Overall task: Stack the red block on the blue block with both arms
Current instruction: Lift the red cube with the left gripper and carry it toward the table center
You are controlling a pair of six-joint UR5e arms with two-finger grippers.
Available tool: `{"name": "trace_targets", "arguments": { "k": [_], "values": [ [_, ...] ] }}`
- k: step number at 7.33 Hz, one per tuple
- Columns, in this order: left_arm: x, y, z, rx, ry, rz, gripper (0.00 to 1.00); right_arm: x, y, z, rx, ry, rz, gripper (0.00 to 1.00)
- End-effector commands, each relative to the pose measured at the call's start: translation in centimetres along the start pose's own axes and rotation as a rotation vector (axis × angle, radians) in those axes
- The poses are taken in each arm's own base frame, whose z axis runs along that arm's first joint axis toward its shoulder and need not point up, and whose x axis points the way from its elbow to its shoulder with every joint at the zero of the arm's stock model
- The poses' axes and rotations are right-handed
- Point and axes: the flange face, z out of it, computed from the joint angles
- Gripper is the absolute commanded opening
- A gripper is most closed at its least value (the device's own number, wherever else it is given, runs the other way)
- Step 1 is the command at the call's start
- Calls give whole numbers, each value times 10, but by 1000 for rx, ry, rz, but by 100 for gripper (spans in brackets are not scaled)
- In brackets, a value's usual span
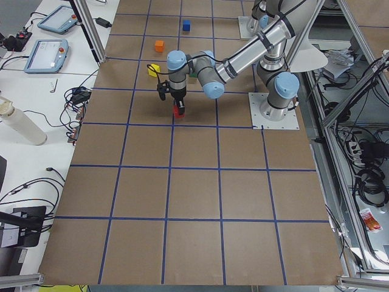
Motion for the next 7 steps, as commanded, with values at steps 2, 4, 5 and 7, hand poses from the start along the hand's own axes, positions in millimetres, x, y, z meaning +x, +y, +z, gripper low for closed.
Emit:
{"name": "trace_targets", "arguments": {
  "k": [2,4,5,7],
  "values": [
    [187,2,-94,36,26,197,0,1,1,1,-7,1,-1,100],
    [275,43,-71,1,41,212,0,6,1,0,-9,5,-5,100],
    [306,56,-59,-3,46,206,0,10,0,-2,-8,5,1,100],
    [363,81,-26,-19,98,235,0,13,-1,-2,-8,5,5,100]
  ]
}}
